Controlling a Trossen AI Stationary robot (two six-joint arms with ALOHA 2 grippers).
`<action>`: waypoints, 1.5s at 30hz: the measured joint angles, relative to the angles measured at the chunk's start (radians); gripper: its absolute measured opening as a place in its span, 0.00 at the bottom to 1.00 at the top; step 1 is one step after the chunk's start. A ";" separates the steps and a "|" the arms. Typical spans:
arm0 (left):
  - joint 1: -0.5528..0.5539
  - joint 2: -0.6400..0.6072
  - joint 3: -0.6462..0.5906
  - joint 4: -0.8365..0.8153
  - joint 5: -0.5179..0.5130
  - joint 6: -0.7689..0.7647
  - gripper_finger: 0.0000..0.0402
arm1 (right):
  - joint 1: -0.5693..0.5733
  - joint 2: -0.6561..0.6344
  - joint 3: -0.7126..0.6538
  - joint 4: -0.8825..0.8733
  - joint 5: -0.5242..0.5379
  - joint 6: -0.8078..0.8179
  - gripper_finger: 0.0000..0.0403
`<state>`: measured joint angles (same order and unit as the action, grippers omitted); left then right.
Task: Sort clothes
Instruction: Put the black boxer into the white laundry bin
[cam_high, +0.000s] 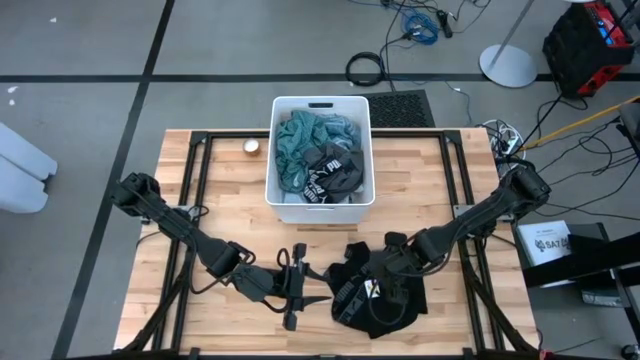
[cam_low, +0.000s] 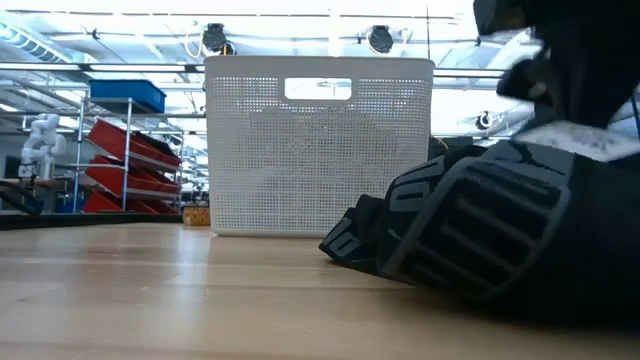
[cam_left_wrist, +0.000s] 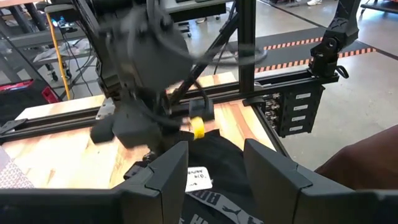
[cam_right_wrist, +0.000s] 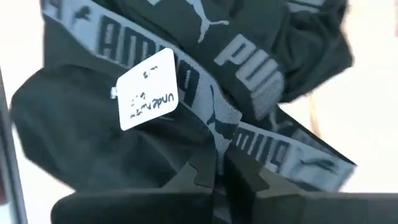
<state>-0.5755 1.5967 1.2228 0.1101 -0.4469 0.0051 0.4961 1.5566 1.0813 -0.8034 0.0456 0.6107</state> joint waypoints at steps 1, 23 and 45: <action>0.000 0.000 0.000 0.000 0.000 0.000 0.41 | 0.000 0.000 0.041 -0.055 0.000 -0.006 0.02; 0.000 0.000 -0.001 0.000 -0.007 0.002 0.41 | 0.103 -0.001 0.953 -0.399 0.057 -0.272 0.01; 0.027 0.120 -0.002 -0.002 0.010 -0.125 0.41 | 0.099 -0.001 1.172 -0.535 0.064 -0.190 0.00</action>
<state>-0.5484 1.7165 1.2205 0.1085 -0.4374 -0.1201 0.5953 1.5558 2.2535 -1.3386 0.1093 0.4211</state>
